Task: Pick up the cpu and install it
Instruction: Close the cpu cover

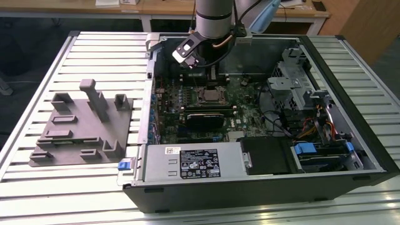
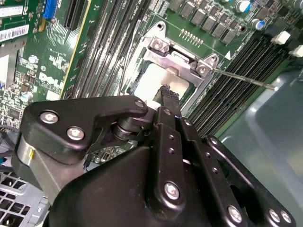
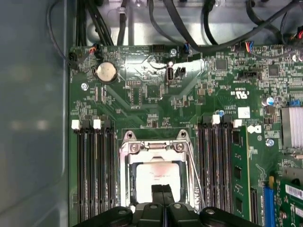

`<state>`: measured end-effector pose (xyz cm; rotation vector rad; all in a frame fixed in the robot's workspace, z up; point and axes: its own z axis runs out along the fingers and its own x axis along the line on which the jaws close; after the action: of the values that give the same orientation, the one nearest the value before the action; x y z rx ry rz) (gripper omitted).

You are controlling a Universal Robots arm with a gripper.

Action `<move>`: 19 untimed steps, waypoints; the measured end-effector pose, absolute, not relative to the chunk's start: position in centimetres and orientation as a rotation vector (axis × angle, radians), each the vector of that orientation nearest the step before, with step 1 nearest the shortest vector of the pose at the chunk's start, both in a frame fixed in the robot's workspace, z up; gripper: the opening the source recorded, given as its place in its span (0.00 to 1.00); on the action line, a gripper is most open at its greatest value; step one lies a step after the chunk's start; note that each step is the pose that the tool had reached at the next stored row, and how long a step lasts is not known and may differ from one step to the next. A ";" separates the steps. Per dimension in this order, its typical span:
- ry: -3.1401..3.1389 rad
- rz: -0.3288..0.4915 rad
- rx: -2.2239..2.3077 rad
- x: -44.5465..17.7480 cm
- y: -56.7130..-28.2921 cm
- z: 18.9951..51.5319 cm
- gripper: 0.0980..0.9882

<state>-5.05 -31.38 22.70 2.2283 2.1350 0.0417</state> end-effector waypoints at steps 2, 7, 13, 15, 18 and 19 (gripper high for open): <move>2.135 0.042 2.228 -5.1 -31.4 22.7 0.01; 2.138 0.042 2.226 -5.1 -31.4 22.7 0.01; 2.184 0.043 2.181 -5.1 -31.4 22.7 0.01; 2.223 0.045 2.142 -5.1 -31.4 22.7 0.01; 2.280 0.047 2.082 -5.1 -31.4 22.7 0.01; 2.299 0.048 2.062 -5.1 -31.4 22.7 0.01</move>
<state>-5.07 -31.38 22.67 2.0616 2.2990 0.0478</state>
